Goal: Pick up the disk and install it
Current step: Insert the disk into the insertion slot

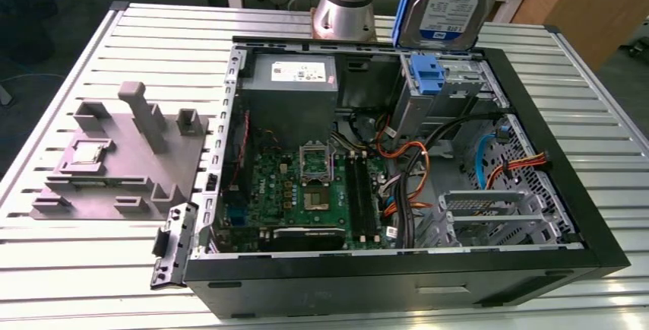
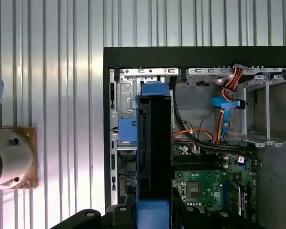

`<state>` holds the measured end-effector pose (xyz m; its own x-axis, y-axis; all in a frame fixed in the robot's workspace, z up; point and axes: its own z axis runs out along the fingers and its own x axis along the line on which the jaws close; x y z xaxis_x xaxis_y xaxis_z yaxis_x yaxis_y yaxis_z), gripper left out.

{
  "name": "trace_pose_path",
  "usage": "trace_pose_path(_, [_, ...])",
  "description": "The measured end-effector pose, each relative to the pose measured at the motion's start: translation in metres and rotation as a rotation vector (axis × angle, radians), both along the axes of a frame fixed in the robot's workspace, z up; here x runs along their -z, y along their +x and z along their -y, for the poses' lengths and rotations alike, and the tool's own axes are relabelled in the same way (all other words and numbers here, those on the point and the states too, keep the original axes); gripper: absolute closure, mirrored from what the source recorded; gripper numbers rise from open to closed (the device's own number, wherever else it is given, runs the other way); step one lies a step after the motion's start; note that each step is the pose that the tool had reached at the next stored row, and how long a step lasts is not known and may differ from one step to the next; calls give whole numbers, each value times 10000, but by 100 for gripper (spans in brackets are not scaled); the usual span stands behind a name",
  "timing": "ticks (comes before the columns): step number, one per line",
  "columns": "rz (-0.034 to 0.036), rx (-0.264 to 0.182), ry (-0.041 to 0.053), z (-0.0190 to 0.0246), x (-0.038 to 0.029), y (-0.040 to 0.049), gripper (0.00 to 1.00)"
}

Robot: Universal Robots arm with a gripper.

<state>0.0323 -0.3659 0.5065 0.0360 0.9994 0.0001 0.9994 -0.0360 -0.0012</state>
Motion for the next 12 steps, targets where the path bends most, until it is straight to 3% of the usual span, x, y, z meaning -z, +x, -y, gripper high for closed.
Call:
trace_pose_path(8, [1, 0, 0, 0, 0, 70, 63])
trace_pose_path(12, [-1, 1, 0, 1, 2, -58, 63])
